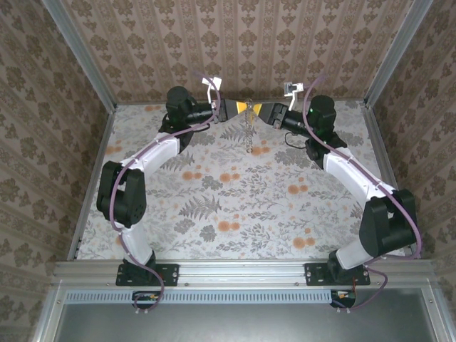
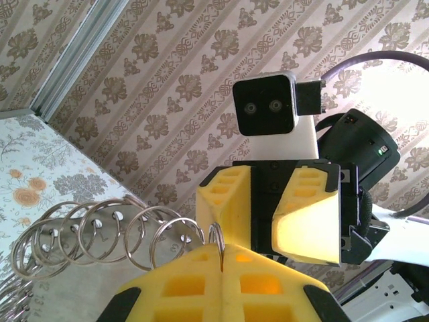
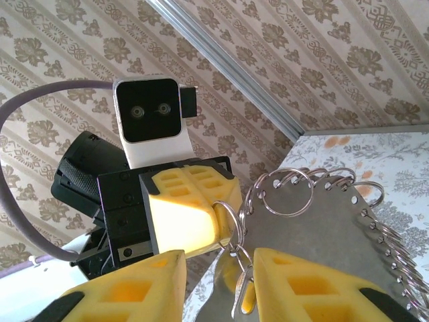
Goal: Put the keys on the keyring
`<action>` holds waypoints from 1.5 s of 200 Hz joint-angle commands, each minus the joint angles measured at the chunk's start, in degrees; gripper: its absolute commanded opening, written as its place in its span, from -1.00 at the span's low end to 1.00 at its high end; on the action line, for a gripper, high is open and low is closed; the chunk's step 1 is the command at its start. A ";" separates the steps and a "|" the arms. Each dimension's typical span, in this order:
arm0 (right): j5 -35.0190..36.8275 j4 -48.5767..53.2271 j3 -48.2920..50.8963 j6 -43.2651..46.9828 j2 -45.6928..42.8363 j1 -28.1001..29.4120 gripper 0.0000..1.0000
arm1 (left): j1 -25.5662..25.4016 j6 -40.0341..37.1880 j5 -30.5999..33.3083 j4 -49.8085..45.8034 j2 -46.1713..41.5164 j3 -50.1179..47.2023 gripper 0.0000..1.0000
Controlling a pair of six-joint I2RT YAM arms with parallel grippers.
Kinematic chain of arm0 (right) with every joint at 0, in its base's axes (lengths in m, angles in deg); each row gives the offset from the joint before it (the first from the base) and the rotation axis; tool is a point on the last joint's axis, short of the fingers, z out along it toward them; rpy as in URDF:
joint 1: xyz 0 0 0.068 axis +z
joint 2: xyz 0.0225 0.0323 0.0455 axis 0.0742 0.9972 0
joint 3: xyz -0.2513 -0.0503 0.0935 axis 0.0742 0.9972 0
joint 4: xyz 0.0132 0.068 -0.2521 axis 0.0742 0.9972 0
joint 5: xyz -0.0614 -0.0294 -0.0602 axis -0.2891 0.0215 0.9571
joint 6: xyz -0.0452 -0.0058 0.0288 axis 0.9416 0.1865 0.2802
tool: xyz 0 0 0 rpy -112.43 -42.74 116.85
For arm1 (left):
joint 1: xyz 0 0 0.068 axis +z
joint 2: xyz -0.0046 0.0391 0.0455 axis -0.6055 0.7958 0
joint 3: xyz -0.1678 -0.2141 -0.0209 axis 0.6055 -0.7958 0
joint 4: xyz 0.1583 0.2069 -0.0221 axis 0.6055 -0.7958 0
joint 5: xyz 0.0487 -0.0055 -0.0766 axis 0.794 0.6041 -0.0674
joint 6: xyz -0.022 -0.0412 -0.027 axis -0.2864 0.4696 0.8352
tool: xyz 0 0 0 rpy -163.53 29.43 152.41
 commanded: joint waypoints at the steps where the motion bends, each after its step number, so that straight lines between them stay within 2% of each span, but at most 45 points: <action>1: -1.84 -2.61 -1.85 -1.51 0.88 0.53 -0.34 | 0.33 -0.28 -0.64 3.78 -3.01 -0.05 -1.00; 47: -2.87 -2.83 -1.46 -1.26 1.04 1.03 -0.54 | 0.36 -0.28 -0.47 3.78 -2.78 0.11 -1.00; 89: -3.43 -2.53 -1.14 -0.89 0.87 1.45 -0.48 | 0.36 -0.11 -0.38 3.78 -2.59 0.30 -1.00; 128: -2.61 -2.15 -1.29 -0.71 1.39 1.43 -0.53 | 0.27 -0.11 -0.47 3.78 -2.64 0.26 -1.00; 177: -0.84 0.83 -2.10 0.50 1.95 1.37 -0.71 | 0.27 0.07 -0.73 4.37 -2.98 -0.13 -1.00; 228: -0.55 2.74 -2.19 1.76 1.75 1.39 -1.00 | 0.27 0.40 -0.83 5.25 -3.17 -0.59 -1.00; 270: -0.71 3.03 -1.57 2.31 1.29 1.78 -1.00 | 0.20 0.21 0.55 5.29 -3.33 -1.10 -1.00; 300: 0.69 6.84 -0.96 6.17 -0.05 3.75 -1.00 | 0.09 0.11 1.75 5.49 -3.68 -1.70 -1.00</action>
